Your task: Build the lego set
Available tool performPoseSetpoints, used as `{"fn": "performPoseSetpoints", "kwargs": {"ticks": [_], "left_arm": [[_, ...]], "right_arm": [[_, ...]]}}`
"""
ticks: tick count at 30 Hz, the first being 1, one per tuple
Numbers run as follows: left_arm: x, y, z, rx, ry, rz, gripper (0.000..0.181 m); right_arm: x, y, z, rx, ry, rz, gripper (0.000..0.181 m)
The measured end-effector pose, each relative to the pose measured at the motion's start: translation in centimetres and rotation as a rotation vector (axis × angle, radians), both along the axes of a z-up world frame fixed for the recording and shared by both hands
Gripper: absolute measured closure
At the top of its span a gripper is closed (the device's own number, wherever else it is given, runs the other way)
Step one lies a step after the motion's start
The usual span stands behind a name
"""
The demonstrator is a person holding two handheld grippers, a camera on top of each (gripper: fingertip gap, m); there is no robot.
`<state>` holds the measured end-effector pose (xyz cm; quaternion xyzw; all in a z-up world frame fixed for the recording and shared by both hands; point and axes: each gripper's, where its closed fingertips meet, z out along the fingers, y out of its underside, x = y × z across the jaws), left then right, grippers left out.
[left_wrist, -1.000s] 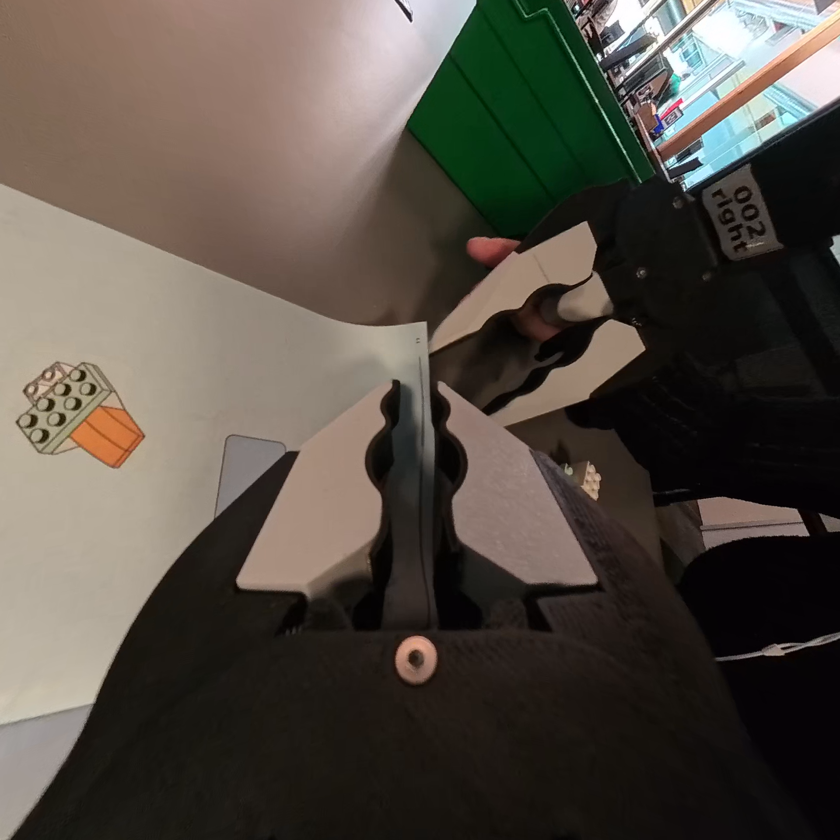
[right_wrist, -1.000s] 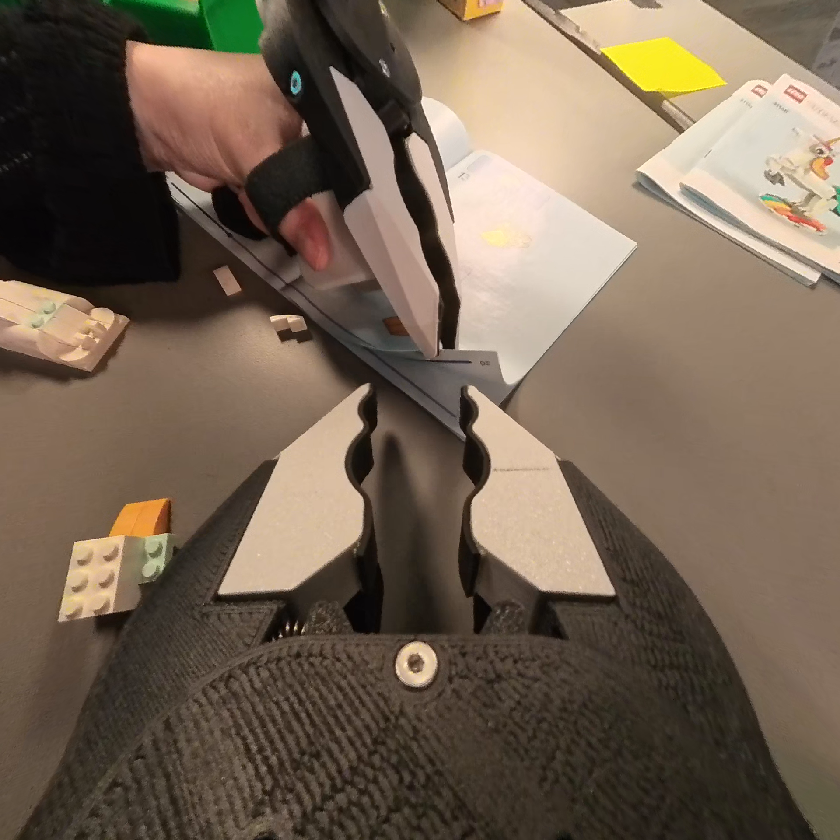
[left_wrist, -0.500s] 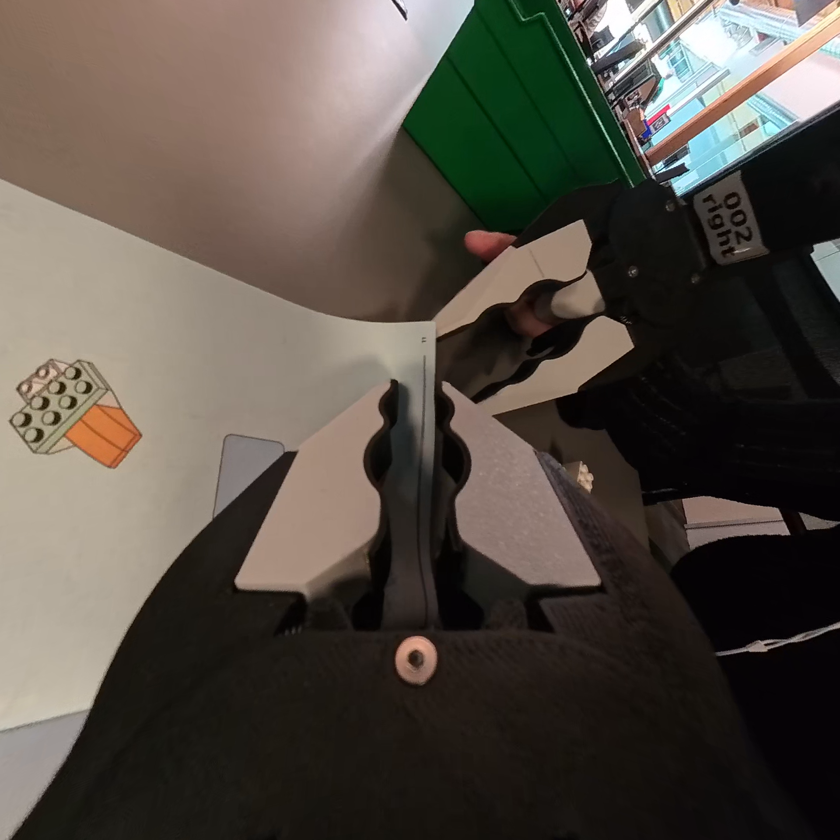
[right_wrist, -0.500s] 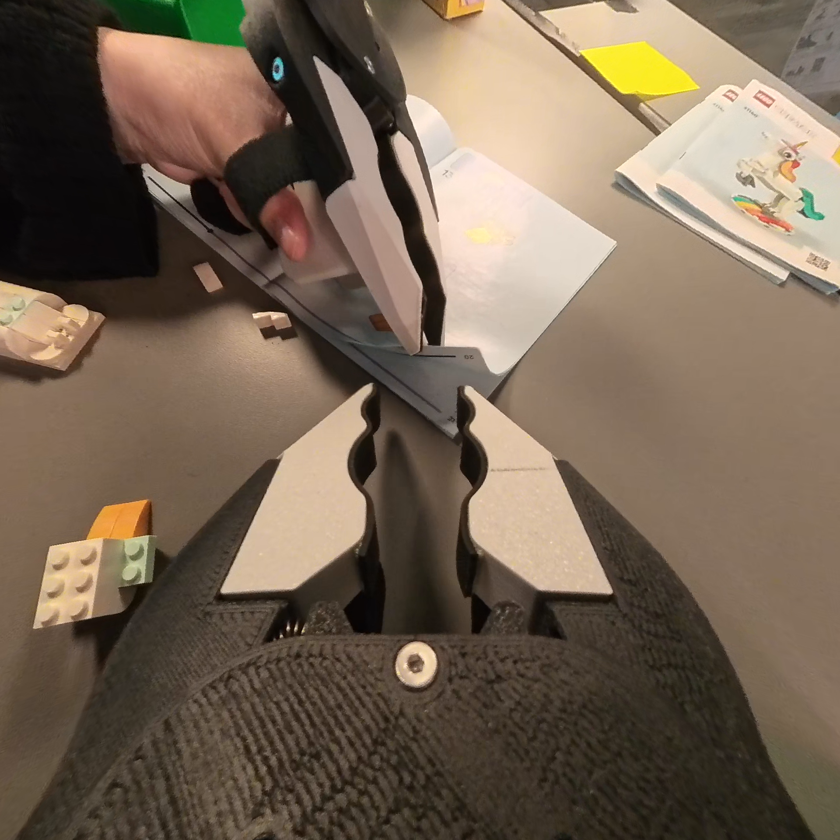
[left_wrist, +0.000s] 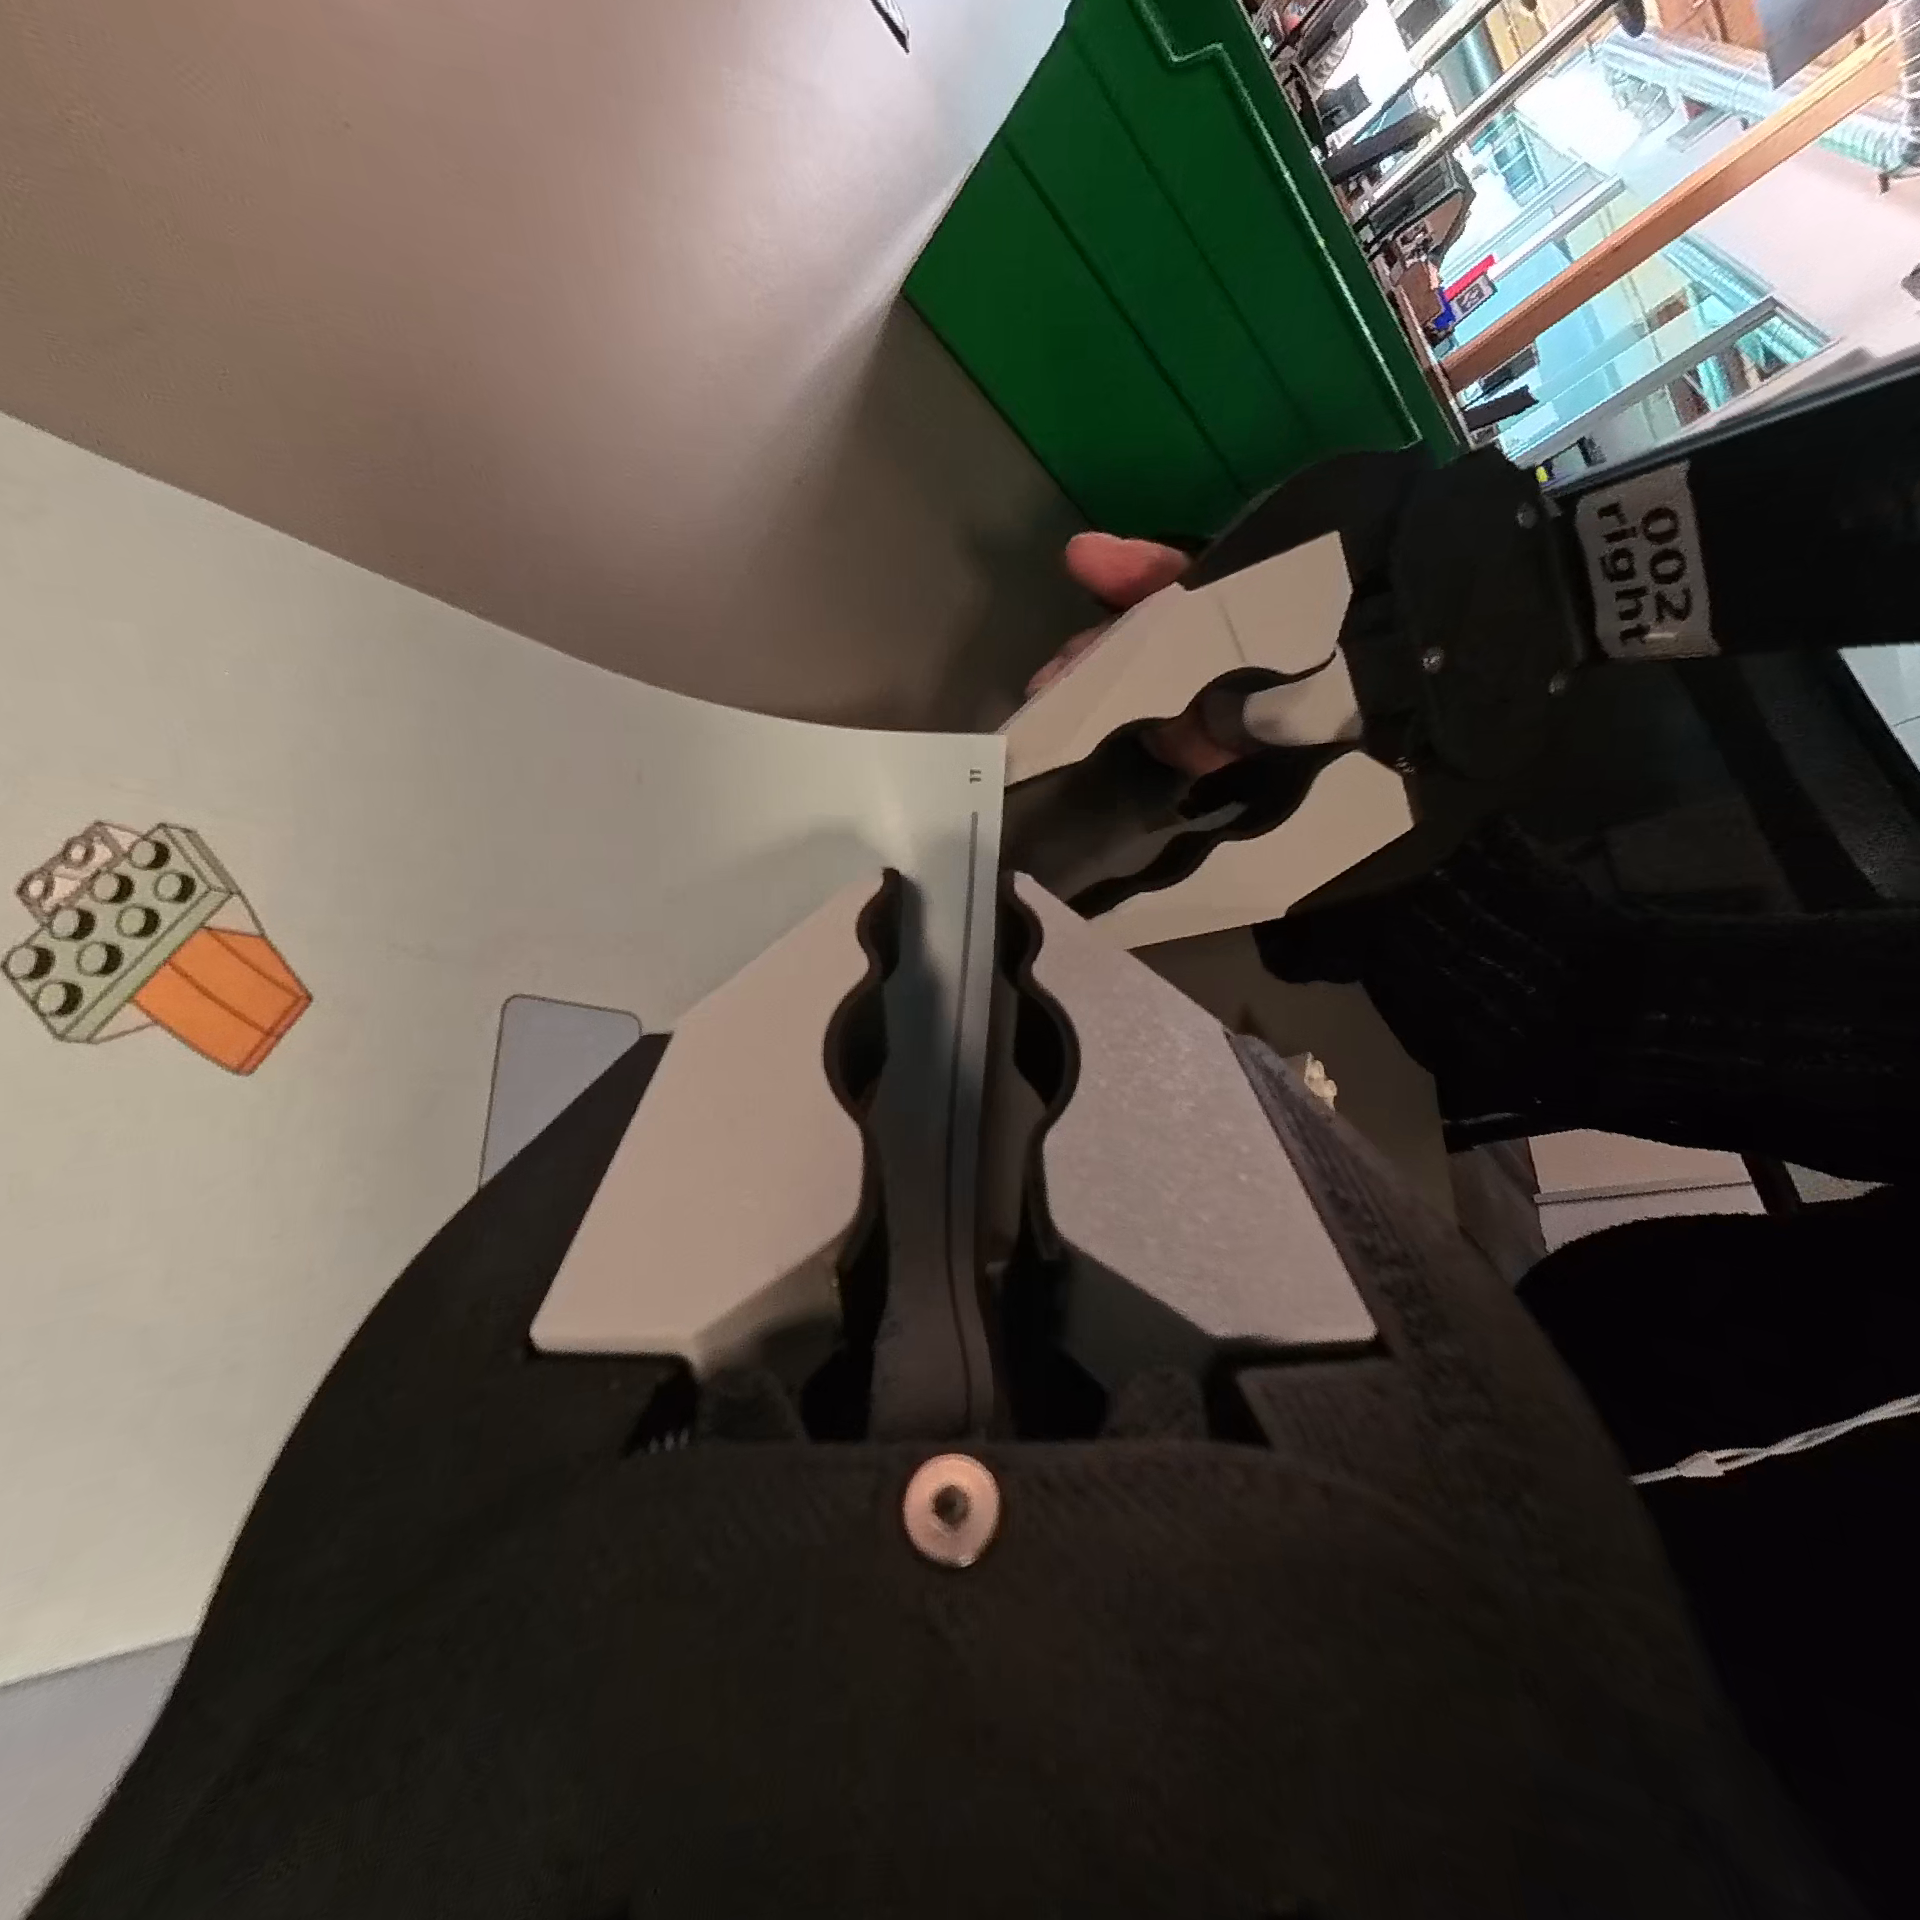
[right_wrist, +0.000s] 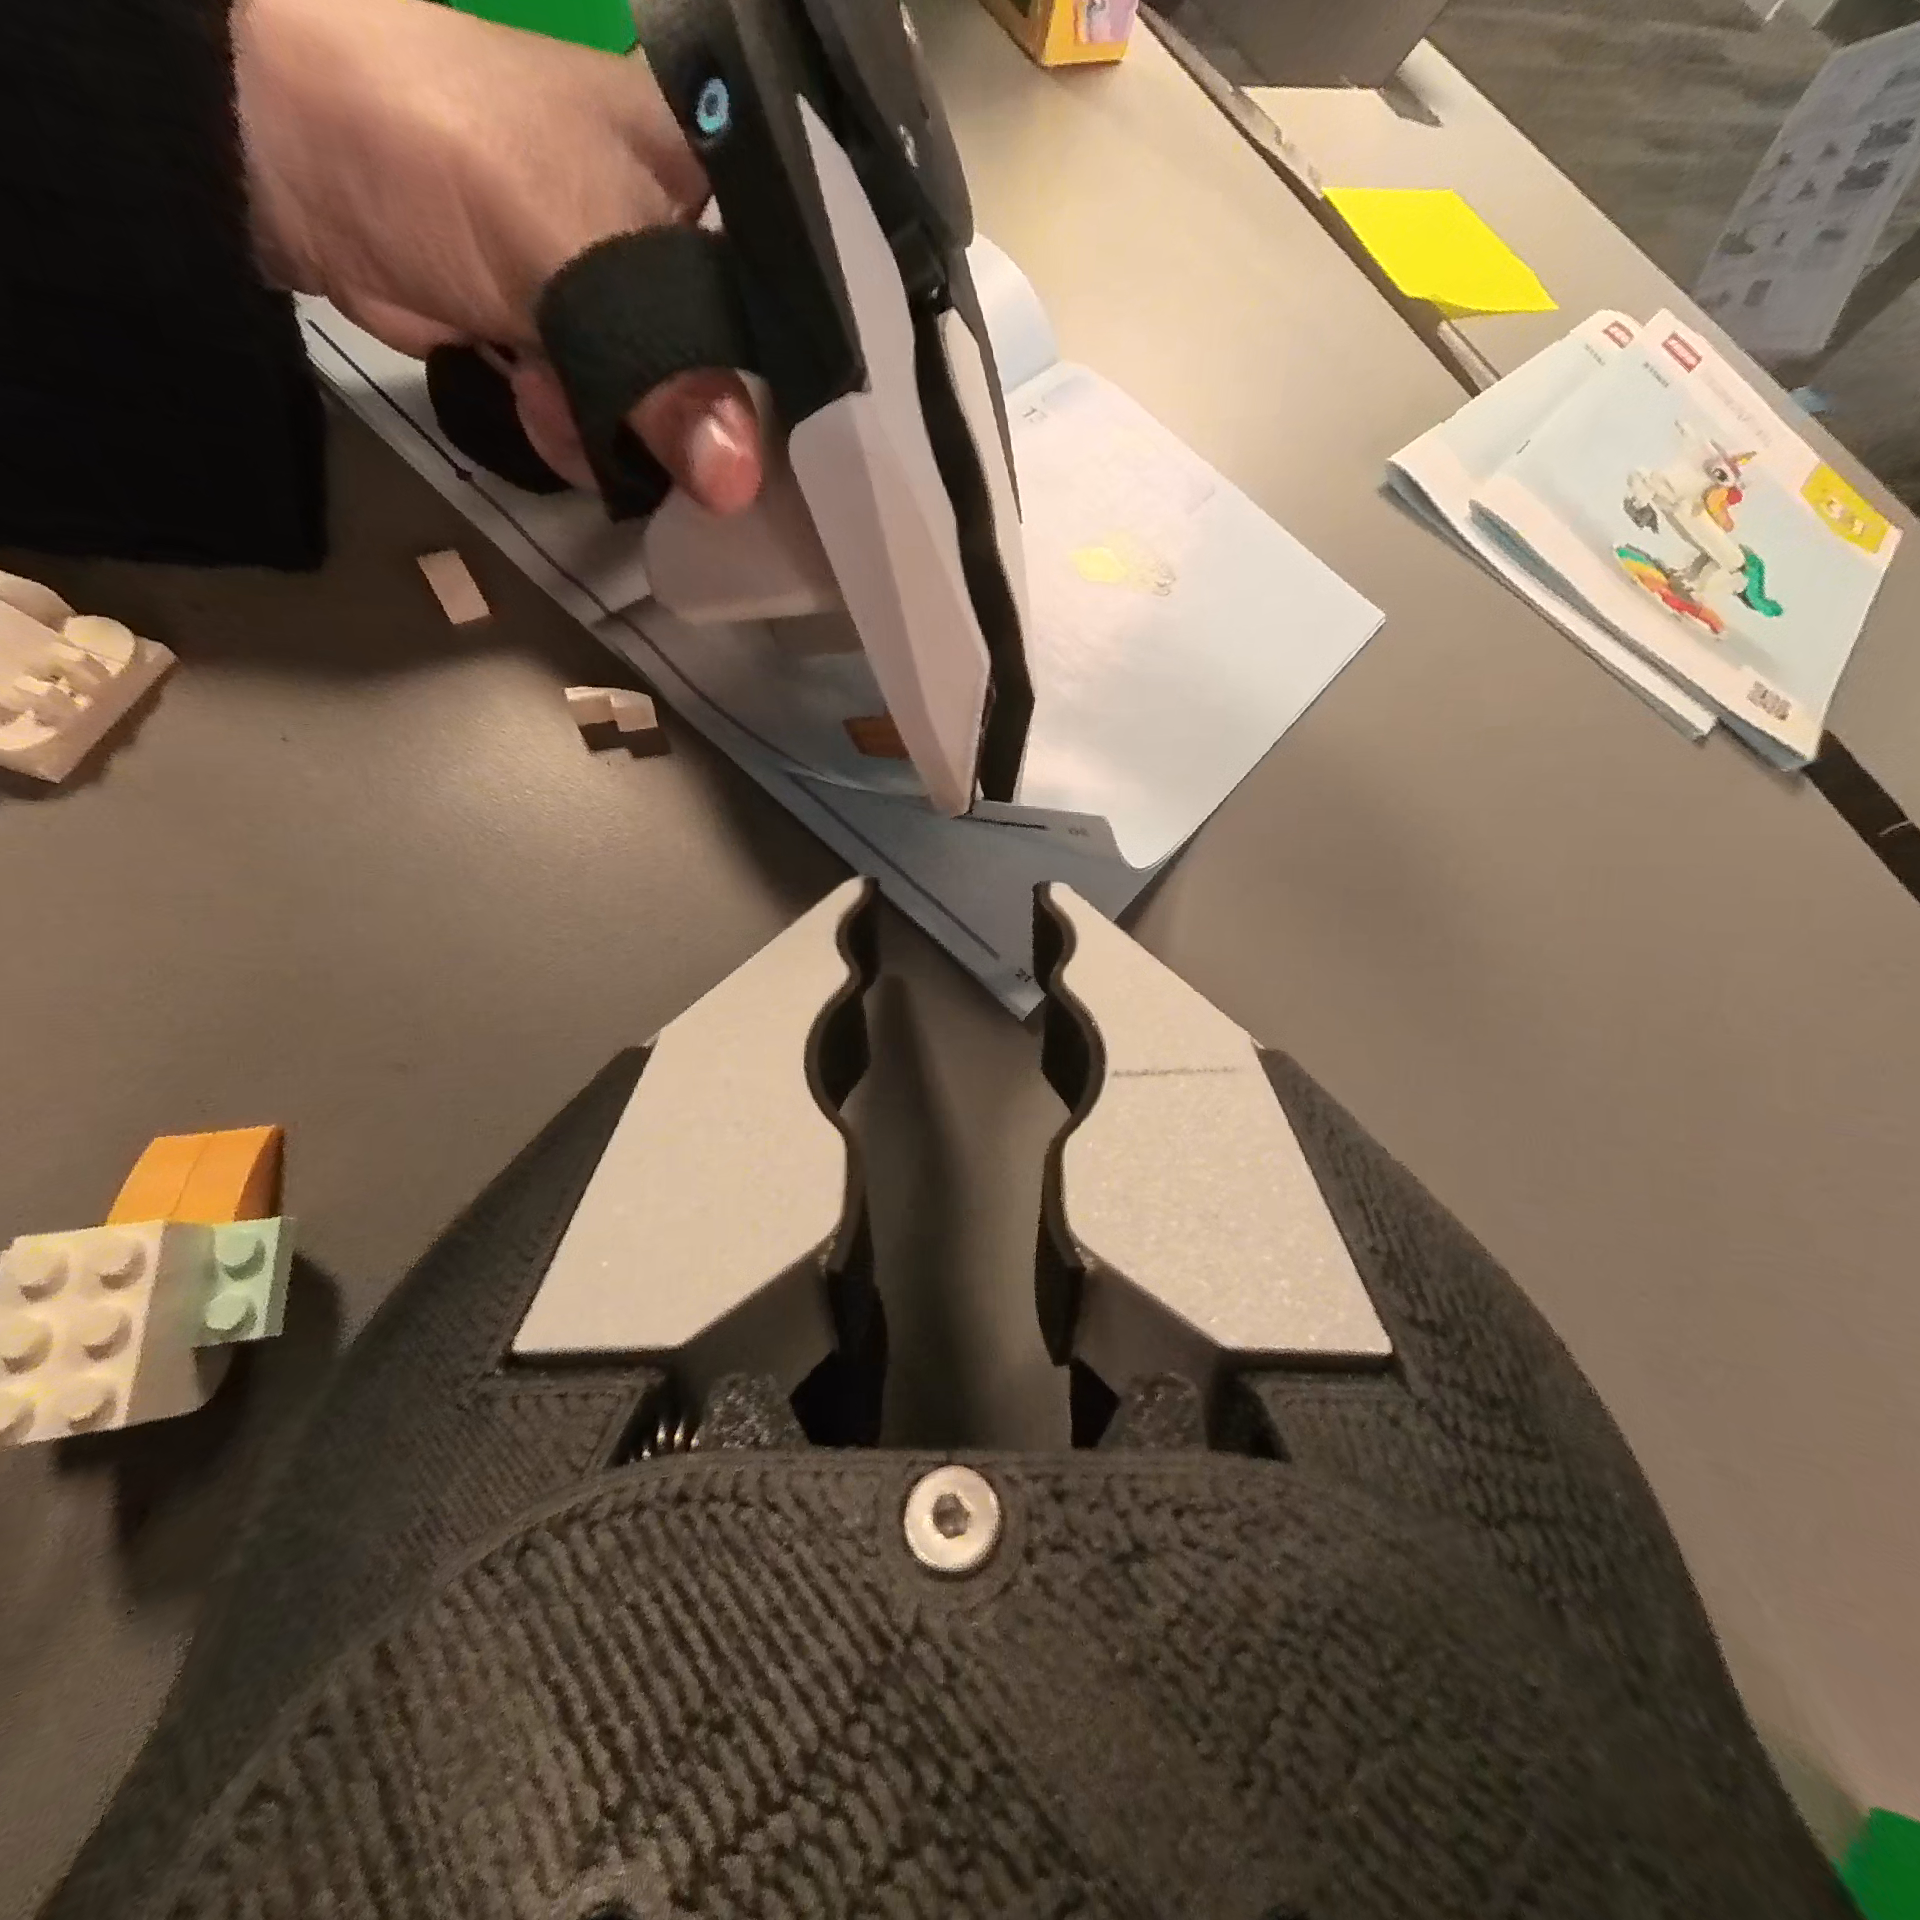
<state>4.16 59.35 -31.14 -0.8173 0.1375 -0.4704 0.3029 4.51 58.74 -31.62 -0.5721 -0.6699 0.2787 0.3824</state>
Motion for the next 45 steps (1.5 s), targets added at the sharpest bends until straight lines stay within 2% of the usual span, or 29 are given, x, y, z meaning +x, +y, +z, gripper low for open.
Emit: {"fn": "performPoseSetpoints", "kwargs": {"ticks": [1, 5, 7, 12, 14, 21, 24, 31, 37, 45], "left_arm": [[0.0, 0.0, 0.0, 0.000, -0.001, 0.000, 0.164], [-0.1, 0.1, 0.0, -0.006, -0.006, 0.004, 0.165], [-0.3, 0.3, -0.7, -0.015, 0.051, 0.031, 0.181], [-0.1, 0.2, -0.5, -0.009, 0.042, 0.017, 0.178], [0.0, 0.1, -0.2, 0.001, 0.023, 0.004, 0.171], [0.2, 0.2, 0.1, 0.036, 0.021, 0.016, 0.159], [0.1, 0.3, 0.1, 0.033, 0.020, 0.025, 0.160], [-0.3, 0.8, -0.5, 0.014, 0.065, 0.067, 0.176], [-0.2, 0.7, -0.6, 0.011, 0.068, 0.064, 0.178], [0.0, 0.5, -0.5, 0.023, 0.066, 0.042, 0.174]], "right_arm": [[0.0, 0.1, 0.0, 0.011, 0.001, -0.002, 0.154], [-0.1, 0.3, 0.2, 0.041, 0.012, -0.009, 0.154], [-0.1, 0.4, 0.2, 0.048, 0.017, -0.011, 0.155], [-0.1, 0.4, 0.2, 0.059, 0.016, -0.008, 0.155], [-0.2, 0.4, 0.3, 0.077, 0.021, -0.003, 0.155], [-0.8, 0.1, 0.7, 0.239, 0.058, 0.036, 0.154], [-1.0, 0.2, 0.6, 0.280, 0.053, 0.037, 0.152], [-1.1, 0.5, 0.7, 0.297, 0.060, 0.014, 0.152], [-0.6, 1.7, 0.2, 0.351, 0.021, -0.031, 0.155], [-0.6, 1.8, 0.6, 0.329, 0.049, -0.019, 0.146]]}}
